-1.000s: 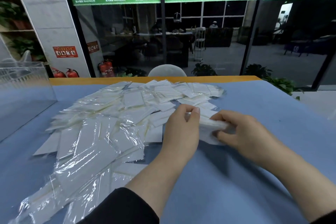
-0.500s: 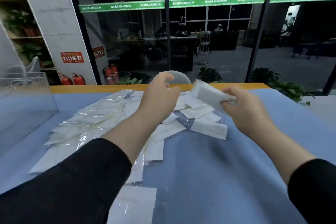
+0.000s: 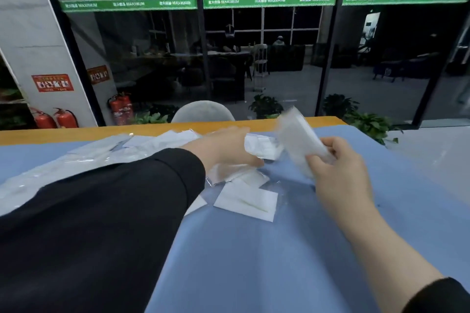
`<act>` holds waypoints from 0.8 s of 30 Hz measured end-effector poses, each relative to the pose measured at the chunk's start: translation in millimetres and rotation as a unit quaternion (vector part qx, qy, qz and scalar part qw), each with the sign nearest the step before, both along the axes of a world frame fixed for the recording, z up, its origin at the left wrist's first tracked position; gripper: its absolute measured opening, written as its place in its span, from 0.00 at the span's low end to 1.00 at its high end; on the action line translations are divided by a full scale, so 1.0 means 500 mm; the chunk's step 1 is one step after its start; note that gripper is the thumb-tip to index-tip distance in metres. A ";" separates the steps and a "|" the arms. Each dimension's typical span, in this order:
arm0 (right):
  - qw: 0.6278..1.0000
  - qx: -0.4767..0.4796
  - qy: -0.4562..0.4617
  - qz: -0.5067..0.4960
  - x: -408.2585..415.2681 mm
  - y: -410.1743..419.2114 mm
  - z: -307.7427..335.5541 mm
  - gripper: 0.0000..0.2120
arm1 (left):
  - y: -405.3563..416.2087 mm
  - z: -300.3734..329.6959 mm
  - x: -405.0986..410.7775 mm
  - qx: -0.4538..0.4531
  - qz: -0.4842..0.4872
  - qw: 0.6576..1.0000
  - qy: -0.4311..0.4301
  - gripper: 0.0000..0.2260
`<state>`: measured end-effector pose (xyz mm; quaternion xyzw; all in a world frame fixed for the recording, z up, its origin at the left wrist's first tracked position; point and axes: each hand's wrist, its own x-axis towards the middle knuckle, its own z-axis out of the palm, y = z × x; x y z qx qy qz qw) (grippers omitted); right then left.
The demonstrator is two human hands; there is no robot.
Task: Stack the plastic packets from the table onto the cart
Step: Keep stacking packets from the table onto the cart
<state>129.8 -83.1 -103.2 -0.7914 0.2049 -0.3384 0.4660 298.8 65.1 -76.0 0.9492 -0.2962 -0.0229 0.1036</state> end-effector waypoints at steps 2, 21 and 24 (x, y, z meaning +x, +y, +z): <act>1.000 0.023 -0.014 -0.005 0.000 -0.012 -0.001 0.07 | -0.020 -0.010 0.011 0.020 -0.005 0.999 0.031 0.20; 0.992 0.101 -0.072 -0.029 0.006 -0.028 0.000 0.06 | -0.048 0.012 0.039 -0.108 0.059 0.984 -0.130 0.06; 0.988 0.121 -0.089 -0.022 -0.005 -0.020 0.014 0.05 | -0.011 0.054 -0.010 -0.375 0.075 0.924 0.000 0.06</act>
